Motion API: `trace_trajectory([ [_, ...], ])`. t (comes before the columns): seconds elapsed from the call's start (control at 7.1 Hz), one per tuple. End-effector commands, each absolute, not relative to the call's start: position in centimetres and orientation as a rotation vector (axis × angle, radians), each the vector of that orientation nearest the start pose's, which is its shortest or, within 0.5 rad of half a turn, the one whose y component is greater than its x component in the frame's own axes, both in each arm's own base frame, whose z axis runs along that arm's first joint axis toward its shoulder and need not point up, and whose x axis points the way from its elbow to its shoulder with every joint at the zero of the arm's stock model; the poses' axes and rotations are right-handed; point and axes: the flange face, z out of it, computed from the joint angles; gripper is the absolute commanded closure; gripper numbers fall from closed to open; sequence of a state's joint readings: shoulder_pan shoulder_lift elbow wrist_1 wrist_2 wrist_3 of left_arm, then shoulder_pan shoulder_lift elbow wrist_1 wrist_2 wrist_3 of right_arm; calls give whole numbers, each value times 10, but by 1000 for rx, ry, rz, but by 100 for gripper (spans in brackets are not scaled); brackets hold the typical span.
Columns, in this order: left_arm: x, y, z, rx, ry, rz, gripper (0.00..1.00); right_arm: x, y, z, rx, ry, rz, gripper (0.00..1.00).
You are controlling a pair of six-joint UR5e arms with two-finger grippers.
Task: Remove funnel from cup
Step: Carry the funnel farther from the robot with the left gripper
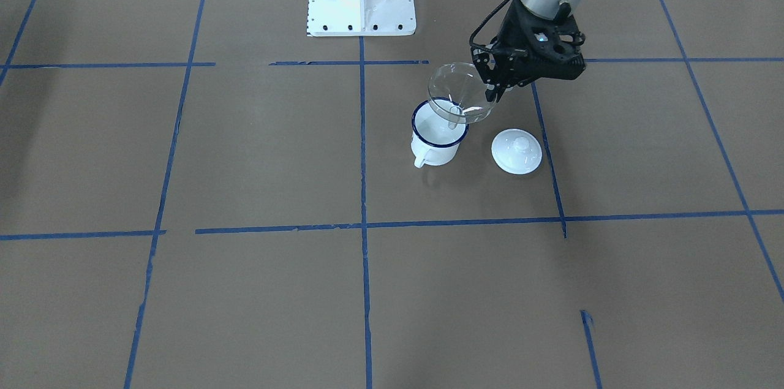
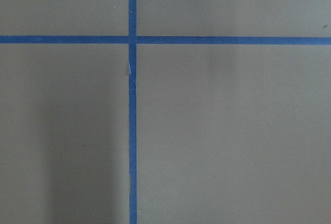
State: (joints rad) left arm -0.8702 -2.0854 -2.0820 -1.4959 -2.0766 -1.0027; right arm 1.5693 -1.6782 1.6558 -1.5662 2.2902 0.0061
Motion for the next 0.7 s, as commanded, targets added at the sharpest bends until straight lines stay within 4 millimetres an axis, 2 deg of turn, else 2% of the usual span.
trace_trajectory([
  [0.0, 300, -512, 187, 451, 1016, -44, 100, 67, -445, 670, -19, -719, 10, 0],
  [0.14, 309, -535, 205, 535, 1002, -76, 100, 67, -445, 670, -19, -719, 10, 0],
  [0.42, 316, -564, 227, 708, 916, -66, 100, 67, -445, 670, -19, -719, 10, 0],
  [0.56, 324, -584, 251, 777, 876, -90, 100, 67, -445, 671, -20, -719, 11, 0],
])
